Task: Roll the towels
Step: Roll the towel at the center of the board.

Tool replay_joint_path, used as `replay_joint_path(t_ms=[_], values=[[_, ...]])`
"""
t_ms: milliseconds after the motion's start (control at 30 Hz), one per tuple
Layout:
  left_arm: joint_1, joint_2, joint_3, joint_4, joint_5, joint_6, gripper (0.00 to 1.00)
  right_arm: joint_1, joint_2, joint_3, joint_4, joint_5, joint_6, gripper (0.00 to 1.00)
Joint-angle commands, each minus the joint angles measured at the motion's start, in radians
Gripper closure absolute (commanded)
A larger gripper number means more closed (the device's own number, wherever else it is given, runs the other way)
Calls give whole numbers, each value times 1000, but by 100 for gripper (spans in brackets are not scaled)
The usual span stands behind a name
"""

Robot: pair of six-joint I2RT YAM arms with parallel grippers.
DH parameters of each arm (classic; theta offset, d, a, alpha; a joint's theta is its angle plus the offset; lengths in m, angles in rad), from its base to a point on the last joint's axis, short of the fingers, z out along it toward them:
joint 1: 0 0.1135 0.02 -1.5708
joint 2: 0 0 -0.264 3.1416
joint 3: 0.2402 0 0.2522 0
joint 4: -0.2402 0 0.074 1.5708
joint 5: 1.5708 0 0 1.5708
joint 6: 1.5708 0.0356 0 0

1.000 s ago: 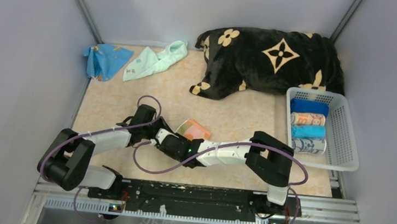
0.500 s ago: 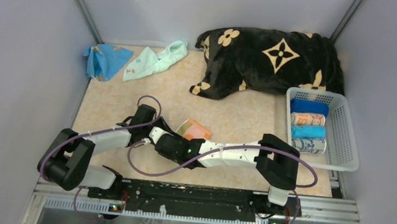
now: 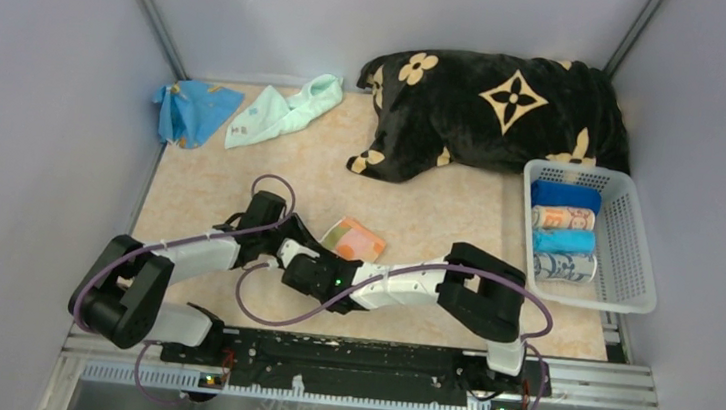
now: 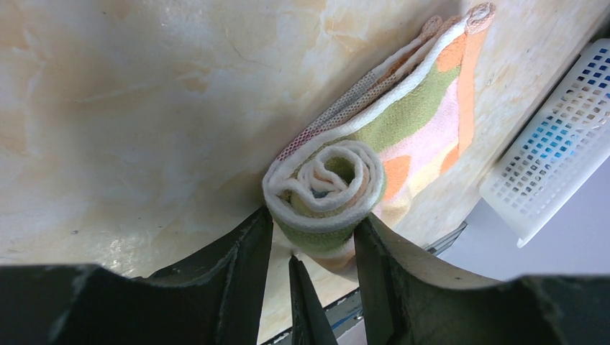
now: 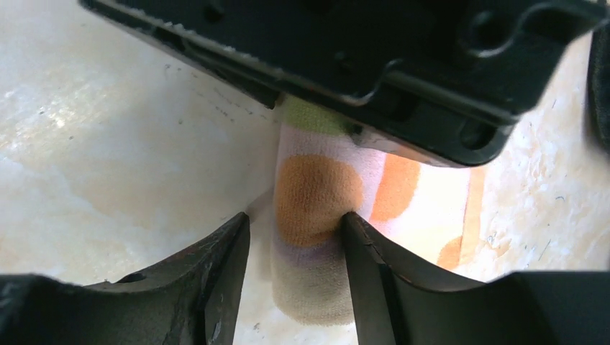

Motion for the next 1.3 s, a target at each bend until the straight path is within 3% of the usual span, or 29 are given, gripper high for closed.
replay_joint_path(t_ms=[0, 133, 300, 367, 500, 733, 833, 1067, 1267], values=[[3, 42, -15, -124, -110, 53, 47, -53, 8, -62, 17, -28, 17, 50], [3, 41, 10, -139, -111, 73, 45, -75, 0, -95, 40, -96, -3, 55], [8, -42, 33, -185, -124, 80, 35, -135, -16, -114, 37, -282, 13, 82], [15, -100, 33, -222, -144, 81, 30, -168, -50, -126, 47, -430, 24, 91], [22, -239, 20, -304, -191, 86, 23, -275, -107, -135, 97, -840, 83, 99], [24, -425, -50, -310, -138, 91, 18, -470, -62, -174, 307, -1403, 290, 99], [22, -438, -88, -231, -48, 75, 18, -543, -6, -207, 443, -1509, 408, 99], [19, -313, -89, -106, 30, 42, 24, -628, 113, -182, 456, -1575, 480, 96], [15, -166, -70, -25, -3, 36, 32, -639, 121, -159, 379, -1509, 445, 89]])
